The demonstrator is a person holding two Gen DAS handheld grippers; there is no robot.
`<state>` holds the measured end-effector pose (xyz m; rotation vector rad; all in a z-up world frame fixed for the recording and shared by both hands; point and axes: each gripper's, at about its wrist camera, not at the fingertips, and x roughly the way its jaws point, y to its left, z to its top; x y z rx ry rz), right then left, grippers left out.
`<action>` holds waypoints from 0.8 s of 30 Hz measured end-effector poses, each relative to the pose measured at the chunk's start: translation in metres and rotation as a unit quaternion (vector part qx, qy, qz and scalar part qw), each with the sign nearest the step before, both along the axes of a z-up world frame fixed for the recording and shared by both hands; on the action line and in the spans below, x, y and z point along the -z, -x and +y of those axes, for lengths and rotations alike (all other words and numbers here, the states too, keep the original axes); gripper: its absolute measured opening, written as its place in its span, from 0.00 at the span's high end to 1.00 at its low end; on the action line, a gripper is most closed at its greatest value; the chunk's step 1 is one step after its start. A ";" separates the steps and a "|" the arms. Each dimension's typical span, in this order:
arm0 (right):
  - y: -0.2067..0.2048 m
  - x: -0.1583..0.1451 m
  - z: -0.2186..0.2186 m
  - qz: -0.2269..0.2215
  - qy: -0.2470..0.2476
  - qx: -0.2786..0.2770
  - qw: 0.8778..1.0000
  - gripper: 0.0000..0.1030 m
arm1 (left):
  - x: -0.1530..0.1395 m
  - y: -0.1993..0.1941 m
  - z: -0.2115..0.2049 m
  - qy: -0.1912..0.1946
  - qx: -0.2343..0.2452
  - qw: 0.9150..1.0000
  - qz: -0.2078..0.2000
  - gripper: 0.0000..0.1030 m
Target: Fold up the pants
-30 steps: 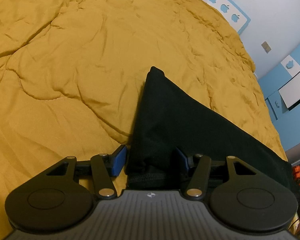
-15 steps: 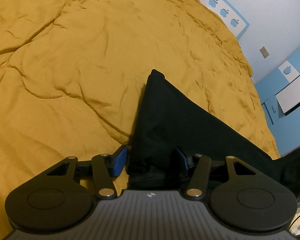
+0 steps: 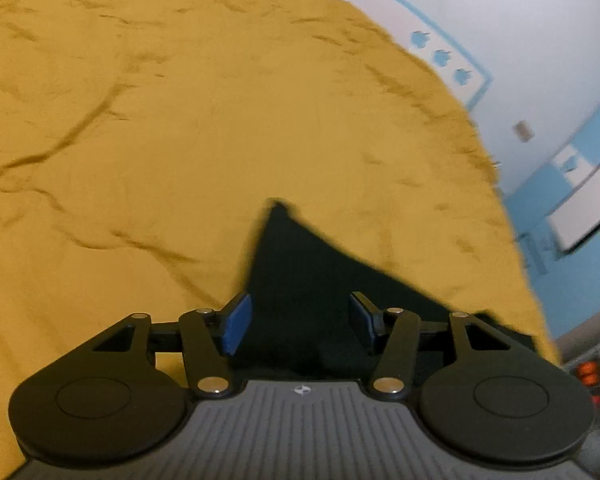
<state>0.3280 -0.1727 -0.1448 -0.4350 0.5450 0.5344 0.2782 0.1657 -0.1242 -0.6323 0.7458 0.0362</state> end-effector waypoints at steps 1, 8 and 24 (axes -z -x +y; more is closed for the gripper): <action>0.005 0.009 0.006 0.000 0.024 -0.012 1.000 0.90 | -0.005 -0.003 -0.009 0.010 0.014 1.000 -0.003 0.38; 0.023 0.006 -0.004 -0.035 -0.001 0.002 0.999 0.91 | -0.001 -0.048 -0.111 0.084 0.162 0.982 0.042 0.36; 0.043 -0.024 -0.043 -0.052 -0.057 0.000 0.997 0.91 | 0.077 -0.119 -0.146 0.366 0.126 0.915 0.112 0.16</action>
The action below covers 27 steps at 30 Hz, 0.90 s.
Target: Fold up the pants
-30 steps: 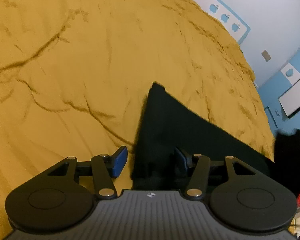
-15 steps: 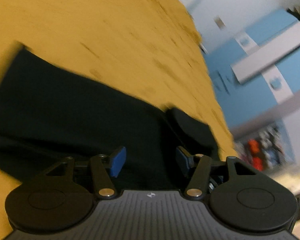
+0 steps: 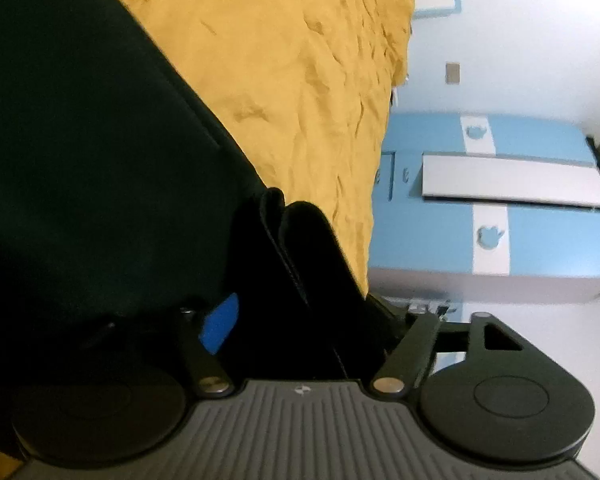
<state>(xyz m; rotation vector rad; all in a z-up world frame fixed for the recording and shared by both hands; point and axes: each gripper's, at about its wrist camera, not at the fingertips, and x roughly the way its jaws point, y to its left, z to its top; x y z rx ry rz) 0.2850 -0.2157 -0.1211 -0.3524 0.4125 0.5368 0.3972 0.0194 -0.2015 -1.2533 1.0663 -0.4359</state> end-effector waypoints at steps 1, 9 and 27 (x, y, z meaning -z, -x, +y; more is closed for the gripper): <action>-0.003 0.001 0.002 0.000 0.001 -0.002 1.000 0.91 | 0.003 -0.002 -0.002 0.002 0.002 1.000 0.003 0.16; -0.005 0.014 0.018 -0.014 0.042 -0.021 0.999 0.91 | 0.009 -0.030 -0.034 -0.013 0.044 0.999 0.026 0.47; -0.015 0.040 0.089 -0.009 0.185 -0.069 0.980 0.82 | -0.032 -0.004 0.036 -0.139 0.019 0.989 -0.037 0.59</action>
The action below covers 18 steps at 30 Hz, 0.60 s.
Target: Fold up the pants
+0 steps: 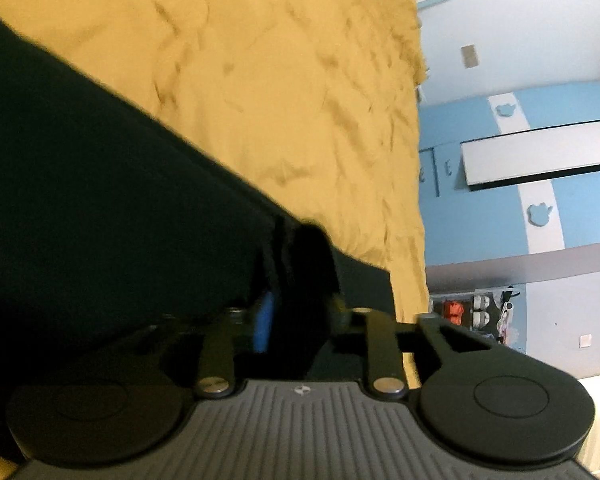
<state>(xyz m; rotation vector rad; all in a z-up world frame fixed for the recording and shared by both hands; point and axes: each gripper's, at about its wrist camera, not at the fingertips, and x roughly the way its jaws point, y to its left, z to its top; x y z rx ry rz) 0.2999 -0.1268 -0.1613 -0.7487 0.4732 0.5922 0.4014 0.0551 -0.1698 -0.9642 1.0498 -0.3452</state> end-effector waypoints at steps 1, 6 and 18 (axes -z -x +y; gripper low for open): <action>0.000 0.005 0.003 0.008 0.008 0.000 1.000 0.80 | -0.008 0.003 0.000 -0.013 -0.006 1.000 -0.015 0.55; 0.000 -0.004 -0.006 0.057 -0.009 -0.006 0.998 0.74 | -0.046 0.019 -0.029 -0.088 0.054 0.989 -0.103 0.53; -0.050 -0.055 -0.156 0.111 -0.219 0.216 0.945 0.70 | -0.016 0.014 -0.109 -0.181 0.144 0.967 -0.103 0.56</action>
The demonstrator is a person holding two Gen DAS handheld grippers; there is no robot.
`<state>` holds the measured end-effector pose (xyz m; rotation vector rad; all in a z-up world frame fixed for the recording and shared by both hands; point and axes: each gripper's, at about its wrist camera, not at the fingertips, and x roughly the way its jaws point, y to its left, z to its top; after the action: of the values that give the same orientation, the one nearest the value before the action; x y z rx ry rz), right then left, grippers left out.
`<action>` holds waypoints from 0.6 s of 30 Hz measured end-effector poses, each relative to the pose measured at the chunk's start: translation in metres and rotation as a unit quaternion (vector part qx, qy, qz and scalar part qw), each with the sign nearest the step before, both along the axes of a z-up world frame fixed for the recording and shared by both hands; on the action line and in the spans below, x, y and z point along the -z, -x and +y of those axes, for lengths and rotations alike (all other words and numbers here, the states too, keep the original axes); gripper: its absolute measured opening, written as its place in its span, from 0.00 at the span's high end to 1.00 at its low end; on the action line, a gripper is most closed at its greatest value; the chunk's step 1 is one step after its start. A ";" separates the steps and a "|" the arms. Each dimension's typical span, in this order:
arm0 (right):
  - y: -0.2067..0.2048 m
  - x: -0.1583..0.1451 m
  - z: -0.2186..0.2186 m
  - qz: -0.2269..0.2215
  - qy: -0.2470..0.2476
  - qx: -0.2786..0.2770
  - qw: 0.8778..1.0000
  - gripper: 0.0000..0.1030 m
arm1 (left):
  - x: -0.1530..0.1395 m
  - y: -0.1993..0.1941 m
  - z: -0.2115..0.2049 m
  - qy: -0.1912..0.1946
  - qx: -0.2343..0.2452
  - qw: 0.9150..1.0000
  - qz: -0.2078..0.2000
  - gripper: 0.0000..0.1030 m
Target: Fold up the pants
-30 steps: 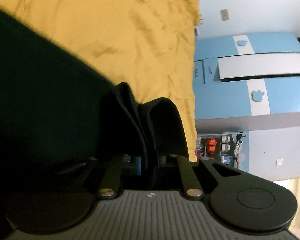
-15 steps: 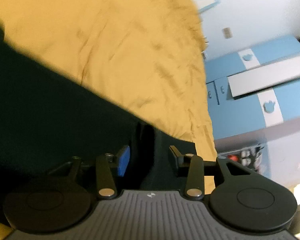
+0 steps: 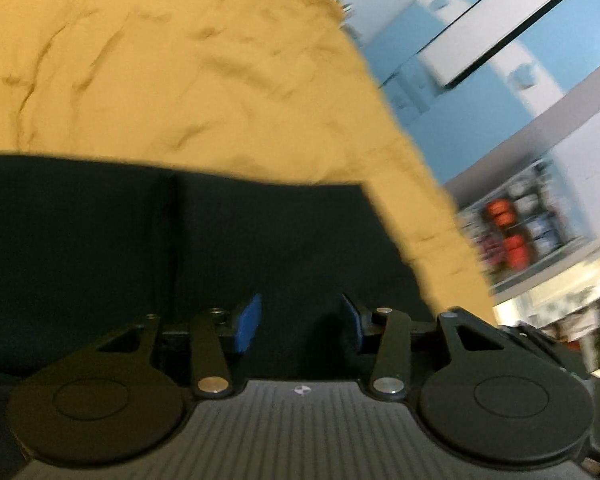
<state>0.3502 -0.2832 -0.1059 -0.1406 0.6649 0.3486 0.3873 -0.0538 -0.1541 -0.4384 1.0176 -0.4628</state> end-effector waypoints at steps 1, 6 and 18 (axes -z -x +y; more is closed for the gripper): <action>-0.001 0.012 -0.002 0.023 0.010 -0.001 1.000 0.70 | 0.006 -0.001 0.002 -0.005 0.000 1.000 0.004 0.62; 0.011 0.046 -0.015 0.137 0.034 -0.011 0.990 0.70 | 0.009 0.004 0.022 0.005 0.004 1.000 0.019 0.65; 0.026 0.028 -0.049 0.089 -0.013 0.057 0.994 0.61 | -0.014 0.035 0.014 0.010 0.010 1.000 -0.011 0.50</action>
<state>0.3238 -0.3320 -0.1338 -0.0470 0.8410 0.2621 0.3527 -0.0401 -0.1399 -0.4395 0.9979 -0.4955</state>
